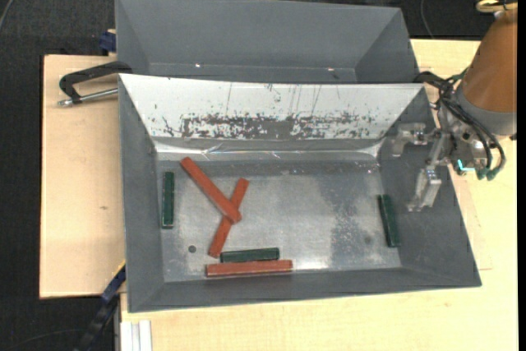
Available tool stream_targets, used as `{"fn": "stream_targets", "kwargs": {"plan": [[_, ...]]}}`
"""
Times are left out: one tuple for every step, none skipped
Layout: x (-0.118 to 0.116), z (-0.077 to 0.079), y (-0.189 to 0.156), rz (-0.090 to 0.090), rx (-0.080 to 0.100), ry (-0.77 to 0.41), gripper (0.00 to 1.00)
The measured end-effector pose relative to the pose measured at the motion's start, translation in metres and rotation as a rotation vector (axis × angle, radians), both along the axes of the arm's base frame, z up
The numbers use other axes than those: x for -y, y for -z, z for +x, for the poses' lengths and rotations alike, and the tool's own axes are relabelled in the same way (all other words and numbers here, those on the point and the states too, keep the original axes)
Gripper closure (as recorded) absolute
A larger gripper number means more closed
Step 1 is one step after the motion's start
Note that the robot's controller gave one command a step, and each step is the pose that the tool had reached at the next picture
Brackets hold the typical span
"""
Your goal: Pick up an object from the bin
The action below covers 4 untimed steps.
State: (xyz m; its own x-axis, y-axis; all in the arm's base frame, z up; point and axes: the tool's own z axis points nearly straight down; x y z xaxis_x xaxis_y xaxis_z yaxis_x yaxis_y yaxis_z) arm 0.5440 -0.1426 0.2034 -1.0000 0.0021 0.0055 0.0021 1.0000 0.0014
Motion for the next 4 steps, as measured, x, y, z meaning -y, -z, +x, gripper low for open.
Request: {"fn": "stream_targets", "kwargs": {"plan": [[0.005,-0.05,0.055,0.001,0.0,-0.116,0.0],[-0.003,-0.047,0.134,0.006,0.005,-0.759,0.0],[-0.003,-0.031,0.133,0.014,0.012,-1.466,0.0],[0.002,-0.002,0.133,0.015,0.018,-1.648,0.0]]}}
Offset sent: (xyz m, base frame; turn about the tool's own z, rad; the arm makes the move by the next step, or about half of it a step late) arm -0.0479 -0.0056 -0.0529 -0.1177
